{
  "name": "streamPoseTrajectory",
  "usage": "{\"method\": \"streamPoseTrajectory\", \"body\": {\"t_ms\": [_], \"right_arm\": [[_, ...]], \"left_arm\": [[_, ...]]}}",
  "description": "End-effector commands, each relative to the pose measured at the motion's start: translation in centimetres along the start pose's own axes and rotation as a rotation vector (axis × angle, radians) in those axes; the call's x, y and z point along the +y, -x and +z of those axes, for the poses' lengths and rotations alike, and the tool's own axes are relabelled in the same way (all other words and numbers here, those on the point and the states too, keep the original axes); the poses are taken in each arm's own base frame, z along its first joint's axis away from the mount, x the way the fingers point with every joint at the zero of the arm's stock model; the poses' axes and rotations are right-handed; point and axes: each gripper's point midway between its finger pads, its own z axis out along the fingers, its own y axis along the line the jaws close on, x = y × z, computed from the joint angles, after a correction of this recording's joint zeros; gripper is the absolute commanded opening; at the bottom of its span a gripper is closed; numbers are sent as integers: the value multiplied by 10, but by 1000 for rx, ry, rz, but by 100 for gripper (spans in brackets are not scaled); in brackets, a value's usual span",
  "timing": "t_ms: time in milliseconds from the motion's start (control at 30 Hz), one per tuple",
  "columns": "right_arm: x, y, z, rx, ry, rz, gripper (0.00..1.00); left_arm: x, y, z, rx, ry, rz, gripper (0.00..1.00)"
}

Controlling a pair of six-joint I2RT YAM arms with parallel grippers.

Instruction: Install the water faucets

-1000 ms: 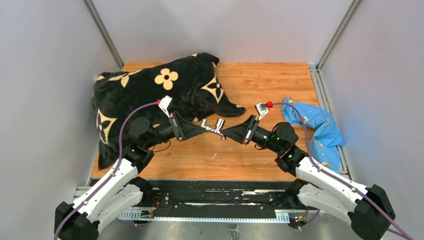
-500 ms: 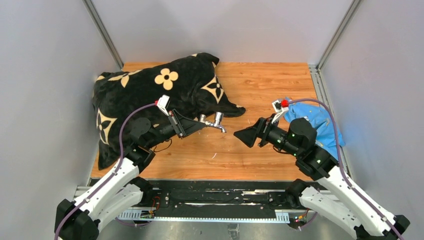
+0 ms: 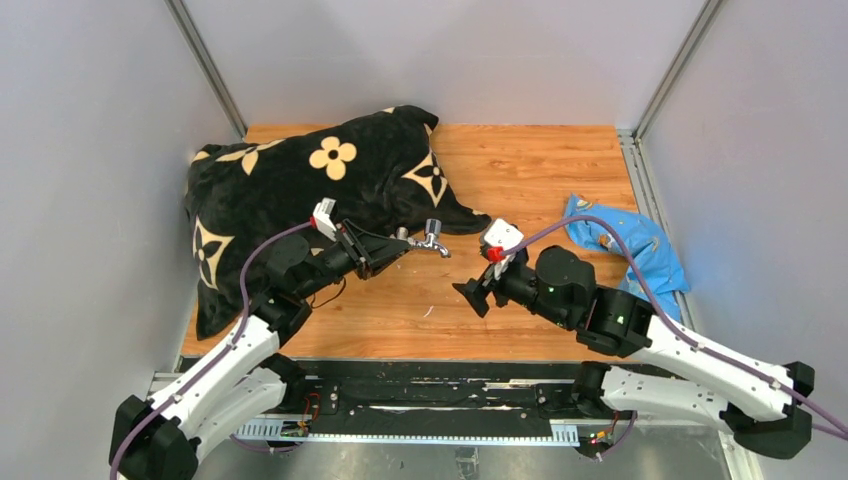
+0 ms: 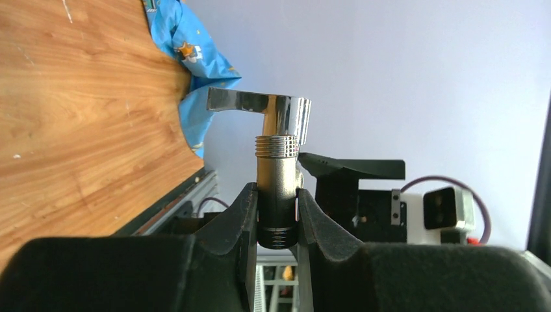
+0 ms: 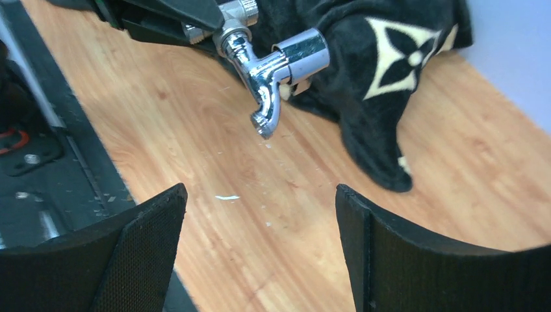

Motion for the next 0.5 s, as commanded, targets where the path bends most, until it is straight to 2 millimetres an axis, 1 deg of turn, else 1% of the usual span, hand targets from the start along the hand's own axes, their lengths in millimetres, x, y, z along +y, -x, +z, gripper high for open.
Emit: {"method": "streamPoseTrajectory", "body": {"t_ms": [0, 33, 67, 200, 300, 367, 467], "right_arm": [[-11, 21, 10, -81, -114, -252, 82], [-3, 24, 12, -103, -104, -329, 82], [1, 32, 13, -147, -123, -368, 83], [14, 51, 17, -272, -164, -489, 83], [22, 53, 27, -334, -200, -637, 84], [23, 50, 37, -344, -235, -720, 85], [23, 49, 45, -384, -294, -750, 88]], "left_arm": [[-21, 8, -8, -71, -56, -127, 0], [-20, 8, -8, -68, -39, -136, 0], [-13, 7, -8, -64, 6, -153, 0], [-10, 7, -8, -61, 74, -194, 0], [-7, 6, -10, -54, 153, -171, 0], [-11, 5, -9, -39, 172, -141, 0], [-19, 8, -8, -38, 175, -101, 0]]}}
